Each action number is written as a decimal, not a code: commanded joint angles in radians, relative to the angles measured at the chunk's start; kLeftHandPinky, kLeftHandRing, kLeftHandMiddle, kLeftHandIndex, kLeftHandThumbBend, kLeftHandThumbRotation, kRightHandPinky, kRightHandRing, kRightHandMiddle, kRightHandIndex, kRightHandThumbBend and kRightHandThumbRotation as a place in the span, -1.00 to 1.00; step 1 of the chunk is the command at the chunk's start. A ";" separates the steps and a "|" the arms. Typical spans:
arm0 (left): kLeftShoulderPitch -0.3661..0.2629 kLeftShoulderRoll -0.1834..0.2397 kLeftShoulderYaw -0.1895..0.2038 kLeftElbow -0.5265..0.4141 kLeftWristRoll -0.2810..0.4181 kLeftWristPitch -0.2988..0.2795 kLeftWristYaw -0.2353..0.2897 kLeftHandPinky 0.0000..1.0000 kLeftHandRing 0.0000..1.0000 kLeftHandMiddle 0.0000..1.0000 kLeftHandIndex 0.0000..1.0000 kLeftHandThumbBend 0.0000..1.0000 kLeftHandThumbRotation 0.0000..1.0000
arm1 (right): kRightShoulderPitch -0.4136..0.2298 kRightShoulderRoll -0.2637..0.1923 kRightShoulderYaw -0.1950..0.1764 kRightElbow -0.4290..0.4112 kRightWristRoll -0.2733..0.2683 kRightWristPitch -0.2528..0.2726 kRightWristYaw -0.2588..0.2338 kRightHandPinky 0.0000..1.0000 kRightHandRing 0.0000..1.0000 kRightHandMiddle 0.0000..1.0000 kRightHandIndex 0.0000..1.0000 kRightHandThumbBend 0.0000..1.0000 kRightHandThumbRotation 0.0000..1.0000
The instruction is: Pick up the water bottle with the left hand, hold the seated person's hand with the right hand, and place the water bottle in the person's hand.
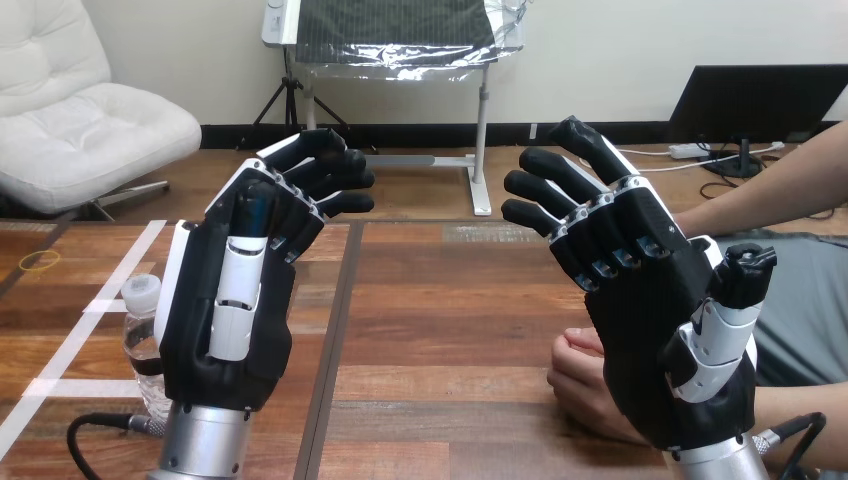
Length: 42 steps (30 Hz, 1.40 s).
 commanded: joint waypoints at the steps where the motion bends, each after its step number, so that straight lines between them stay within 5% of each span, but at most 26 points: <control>1: -0.061 -0.001 -0.003 -0.015 -0.002 -0.003 -0.007 0.31 0.39 0.37 0.37 -0.22 0.58 | -0.036 0.003 -0.010 -0.038 0.001 -0.004 0.002 0.63 0.67 0.68 0.76 0.45 1.00; 12: -0.061 -0.013 -0.004 -0.022 -0.017 0.003 -0.002 0.33 0.39 0.37 0.36 -0.27 0.48 | -0.035 0.004 -0.011 -0.038 0.003 0.000 0.002 0.63 0.67 0.68 0.76 0.45 1.00; 17: -0.062 -0.029 0.002 -0.021 0.036 -0.021 0.038 0.30 0.38 0.37 0.36 -0.18 0.30 | -0.035 0.004 -0.011 -0.038 0.003 0.001 0.002 0.63 0.67 0.67 0.75 0.45 1.00; 30: -0.083 -0.031 0.025 0.013 0.242 -0.119 0.152 0.28 0.54 0.60 0.62 0.75 -0.48 | -0.036 0.004 -0.011 -0.037 0.003 0.002 0.002 0.62 0.65 0.66 0.75 0.47 1.00; 35: -0.081 -0.021 0.027 0.021 0.291 -0.139 0.183 0.37 0.67 0.75 0.79 0.93 -0.82 | -0.034 0.007 -0.010 -0.032 -0.005 -0.006 0.001 0.61 0.65 0.66 0.75 0.47 1.00; 42: -0.076 -0.019 0.029 0.015 0.329 -0.142 0.222 0.44 0.74 0.83 0.87 0.99 -0.96 | -0.034 0.006 -0.011 -0.030 -0.006 -0.005 0.002 0.61 0.65 0.66 0.75 0.48 1.00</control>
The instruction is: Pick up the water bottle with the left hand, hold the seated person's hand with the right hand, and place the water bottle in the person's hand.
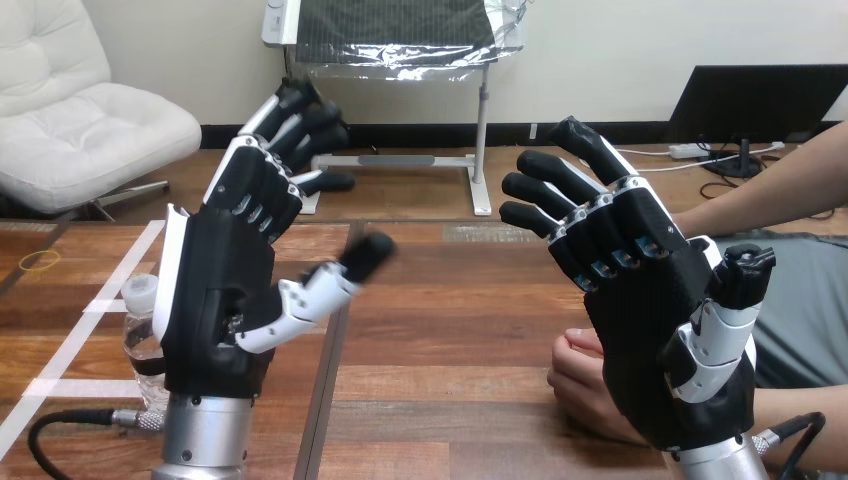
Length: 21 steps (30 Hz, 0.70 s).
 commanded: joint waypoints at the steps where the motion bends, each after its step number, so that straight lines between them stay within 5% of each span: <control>1: -0.051 0.008 0.009 0.004 0.028 -0.019 0.029 0.45 0.75 0.84 0.88 0.99 -0.98 | -0.034 0.005 -0.011 -0.030 -0.005 -0.007 -0.001 0.61 0.65 0.65 0.75 0.48 1.00; 21: -0.106 0.055 0.087 0.031 0.090 -0.074 0.128 0.46 0.80 0.87 0.89 1.00 -1.00 | -0.035 0.005 -0.012 -0.026 -0.003 -0.005 0.001 0.60 0.64 0.65 0.74 0.48 1.00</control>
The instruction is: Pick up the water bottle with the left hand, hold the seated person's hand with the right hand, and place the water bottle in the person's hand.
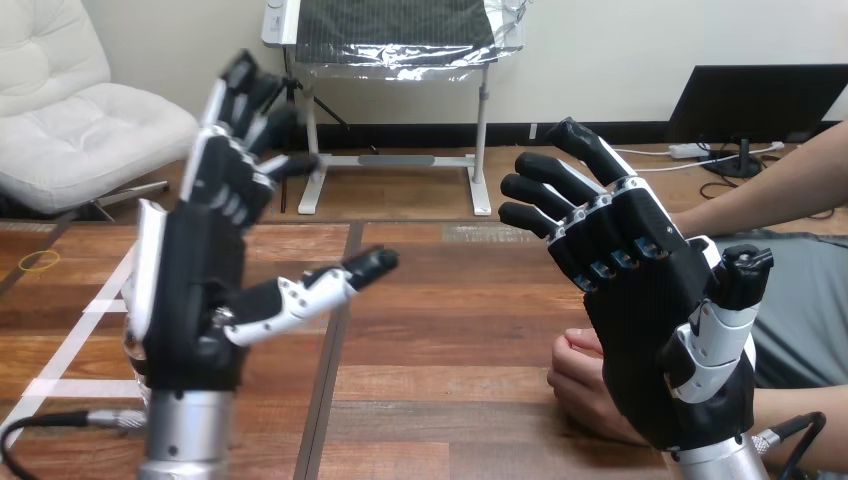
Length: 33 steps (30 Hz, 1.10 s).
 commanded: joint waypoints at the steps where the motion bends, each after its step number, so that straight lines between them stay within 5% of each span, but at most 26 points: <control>1: -0.082 0.026 0.041 0.006 0.021 -0.029 0.037 0.48 0.80 0.87 0.90 1.00 -1.00 | -0.036 0.005 -0.011 -0.027 0.000 -0.005 0.000 0.60 0.64 0.65 0.74 0.48 1.00; 16: -0.136 0.074 0.131 0.017 0.117 -0.016 0.164 0.57 0.77 0.84 0.86 1.00 -1.00 | -0.038 0.011 -0.015 -0.014 -0.017 -0.021 -0.001 0.56 0.62 0.64 0.73 0.48 1.00; 33: -0.172 0.117 0.182 0.090 0.116 0.004 0.241 0.73 0.77 0.80 0.78 1.00 -0.82 | -0.039 0.009 -0.021 -0.013 -0.018 -0.020 0.006 0.59 0.63 0.65 0.74 0.49 1.00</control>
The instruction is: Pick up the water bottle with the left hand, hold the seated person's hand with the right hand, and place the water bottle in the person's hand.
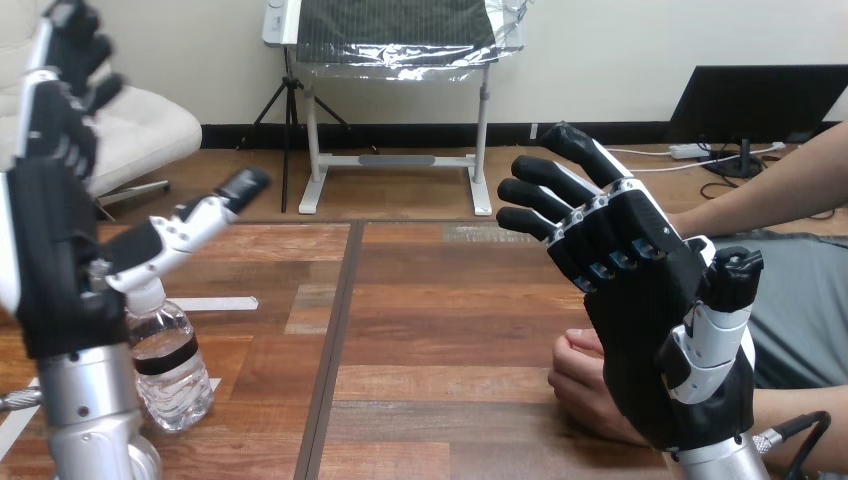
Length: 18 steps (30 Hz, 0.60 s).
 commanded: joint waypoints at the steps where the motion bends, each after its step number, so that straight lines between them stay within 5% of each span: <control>1: -0.058 0.028 0.009 0.048 0.004 -0.006 0.011 0.74 0.77 0.79 0.77 1.00 -0.81 | -0.039 0.006 -0.012 -0.013 0.010 -0.016 0.006 0.59 0.63 0.65 0.74 0.48 1.00; 18: -0.080 0.062 0.023 0.151 0.019 0.015 0.043 0.72 0.74 0.76 0.72 1.00 -0.82 | -0.038 0.002 -0.015 -0.017 0.016 -0.007 0.010 0.59 0.62 0.65 0.72 0.47 1.00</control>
